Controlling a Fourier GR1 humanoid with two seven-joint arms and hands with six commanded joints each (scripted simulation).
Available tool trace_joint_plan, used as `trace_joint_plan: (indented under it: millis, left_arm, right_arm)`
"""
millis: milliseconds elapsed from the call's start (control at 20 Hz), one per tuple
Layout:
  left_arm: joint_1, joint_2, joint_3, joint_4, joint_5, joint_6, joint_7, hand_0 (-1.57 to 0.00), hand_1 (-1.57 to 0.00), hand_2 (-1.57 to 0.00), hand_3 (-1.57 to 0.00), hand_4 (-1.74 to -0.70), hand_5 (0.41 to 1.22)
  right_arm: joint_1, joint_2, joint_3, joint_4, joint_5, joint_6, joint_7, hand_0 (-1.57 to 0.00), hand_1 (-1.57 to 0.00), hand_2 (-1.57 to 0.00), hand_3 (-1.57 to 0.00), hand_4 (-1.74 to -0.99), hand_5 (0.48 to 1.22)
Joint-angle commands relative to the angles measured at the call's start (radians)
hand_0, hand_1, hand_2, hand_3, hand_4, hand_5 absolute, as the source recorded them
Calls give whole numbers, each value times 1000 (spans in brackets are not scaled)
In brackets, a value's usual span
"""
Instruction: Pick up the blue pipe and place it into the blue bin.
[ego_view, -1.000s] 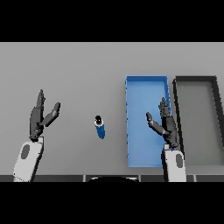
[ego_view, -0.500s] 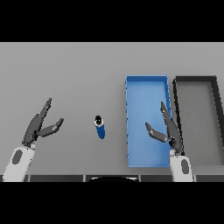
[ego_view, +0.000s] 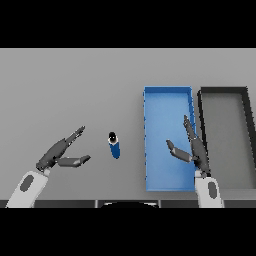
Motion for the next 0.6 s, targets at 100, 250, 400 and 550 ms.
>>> trace_joint_plan:
  millis: [100, 250, 400, 550]
  left_arm:
    - [-18, -26, -48, 7, -31, -26, 9, 1, 1, 1, 1, -1091, 472]
    - [-24, -78, -103, 9, -76, -24, 4, 1, 1, 1, 1, -1101, 447]
    - [-46, -118, -123, 27, -76, -34, 5, 1, 1, 1, 1, -1117, 446]
    - [-90, -183, -151, 83, -105, -24, 39, 1, 1, 1, 1, -1117, 446]
  right_arm:
    - [6, 3, 0, 2, -3, 3, -34, 1, 1, 1, 1, -1248, 612]
    - [17, 5, 9, -3, 2, 10, -44, 1, 1, 1, 1, -1262, 617]
    - [17, 15, 9, -6, 0, 2, -42, 1, 1, 1, 1, -1270, 617]
    - [28, 12, 5, -7, -2, 4, -34, 1, 1, 1, 1, -1275, 615]
